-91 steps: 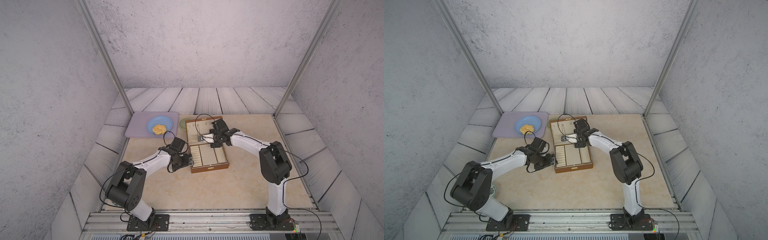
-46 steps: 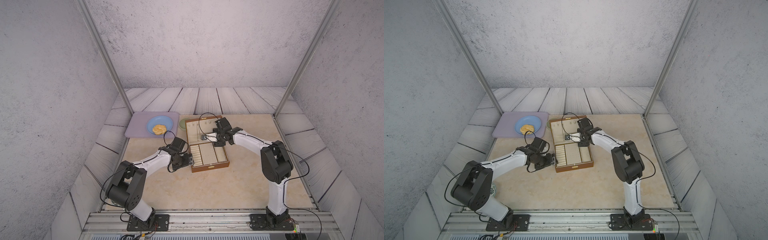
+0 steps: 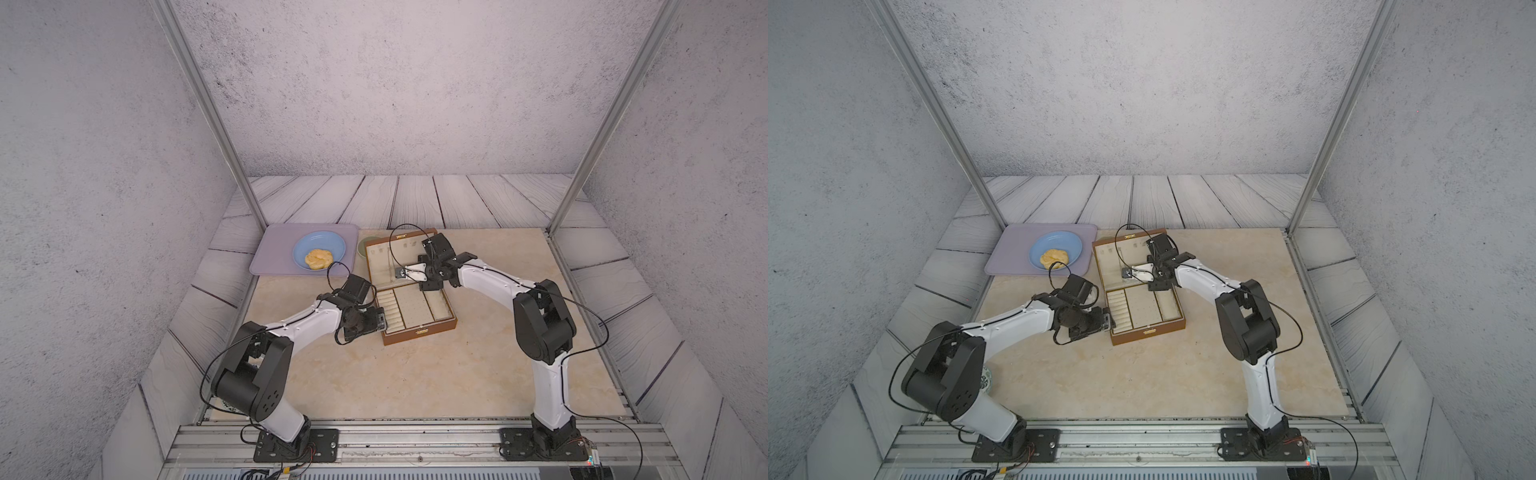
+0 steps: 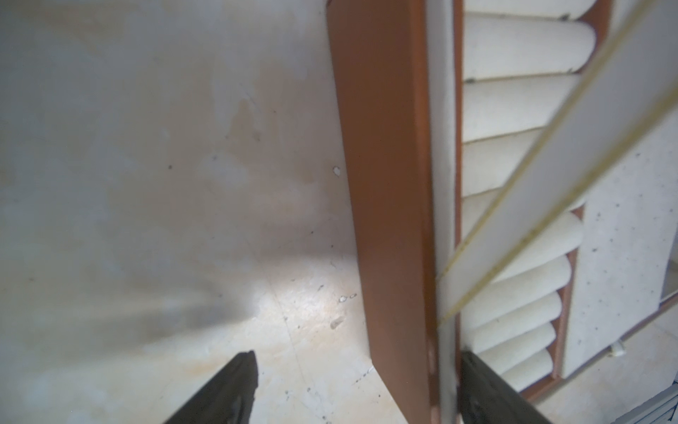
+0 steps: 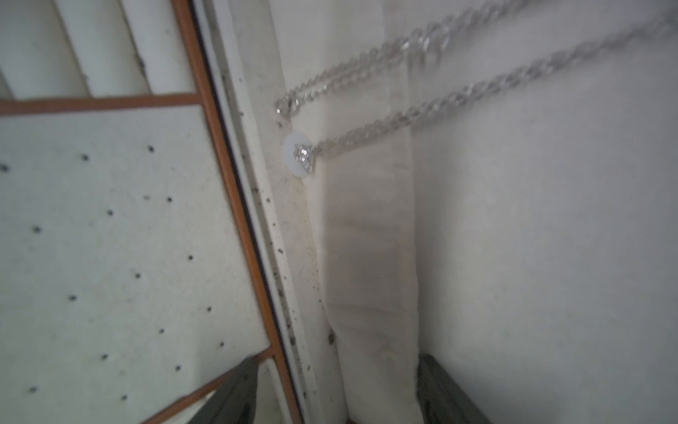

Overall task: Put jewelry chain into jewelry box
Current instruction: Open the storage slot of the jewelry box.

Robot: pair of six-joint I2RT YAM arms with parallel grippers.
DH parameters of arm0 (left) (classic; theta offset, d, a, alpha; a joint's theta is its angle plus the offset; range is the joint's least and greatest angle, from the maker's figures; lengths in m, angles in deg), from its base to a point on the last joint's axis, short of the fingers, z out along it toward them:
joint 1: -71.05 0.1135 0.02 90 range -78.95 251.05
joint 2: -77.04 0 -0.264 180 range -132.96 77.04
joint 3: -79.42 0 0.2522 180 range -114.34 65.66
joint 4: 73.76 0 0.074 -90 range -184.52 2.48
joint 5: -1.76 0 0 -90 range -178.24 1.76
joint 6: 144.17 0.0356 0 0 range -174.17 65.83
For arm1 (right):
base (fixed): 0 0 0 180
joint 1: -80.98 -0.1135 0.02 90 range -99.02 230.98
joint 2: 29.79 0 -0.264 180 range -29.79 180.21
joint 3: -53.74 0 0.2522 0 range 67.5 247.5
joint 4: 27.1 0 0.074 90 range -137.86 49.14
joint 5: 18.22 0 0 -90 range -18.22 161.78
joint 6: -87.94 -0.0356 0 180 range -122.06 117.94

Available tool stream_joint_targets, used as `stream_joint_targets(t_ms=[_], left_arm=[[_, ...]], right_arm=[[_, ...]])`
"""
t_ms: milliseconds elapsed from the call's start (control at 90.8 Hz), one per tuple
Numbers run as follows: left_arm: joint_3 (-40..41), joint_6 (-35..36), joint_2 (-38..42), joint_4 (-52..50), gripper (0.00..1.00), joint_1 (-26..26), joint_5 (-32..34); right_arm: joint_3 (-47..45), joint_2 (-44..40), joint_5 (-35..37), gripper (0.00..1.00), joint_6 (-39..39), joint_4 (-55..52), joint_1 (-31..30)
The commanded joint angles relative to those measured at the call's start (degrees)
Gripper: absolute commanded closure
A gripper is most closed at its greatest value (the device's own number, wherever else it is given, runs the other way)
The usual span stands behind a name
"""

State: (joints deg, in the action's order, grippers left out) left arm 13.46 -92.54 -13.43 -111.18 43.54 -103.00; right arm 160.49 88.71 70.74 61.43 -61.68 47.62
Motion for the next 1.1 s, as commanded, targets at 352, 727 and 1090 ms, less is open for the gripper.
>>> stream_joint_targets(t_ms=[352, 727, 1090], left_arm=[[0.0, 1.2, -1.5, -3.9, 0.12, -0.2, 1.4], [0.0, 1.2, -1.4, -3.8, 0.12, -0.2, 1.4], [-0.1, 1.3, -1.4, -3.9, 0.12, -0.1, 1.7]], right_arm=[[0.1, 1.2, -0.9, 0.56, -1.7, -1.6, -0.3], [0.8, 1.6, -0.8, 0.71, -2.2, -0.9, 0.1], [0.6, 2.8, 0.7, 0.85, -2.3, 1.7, 0.2]])
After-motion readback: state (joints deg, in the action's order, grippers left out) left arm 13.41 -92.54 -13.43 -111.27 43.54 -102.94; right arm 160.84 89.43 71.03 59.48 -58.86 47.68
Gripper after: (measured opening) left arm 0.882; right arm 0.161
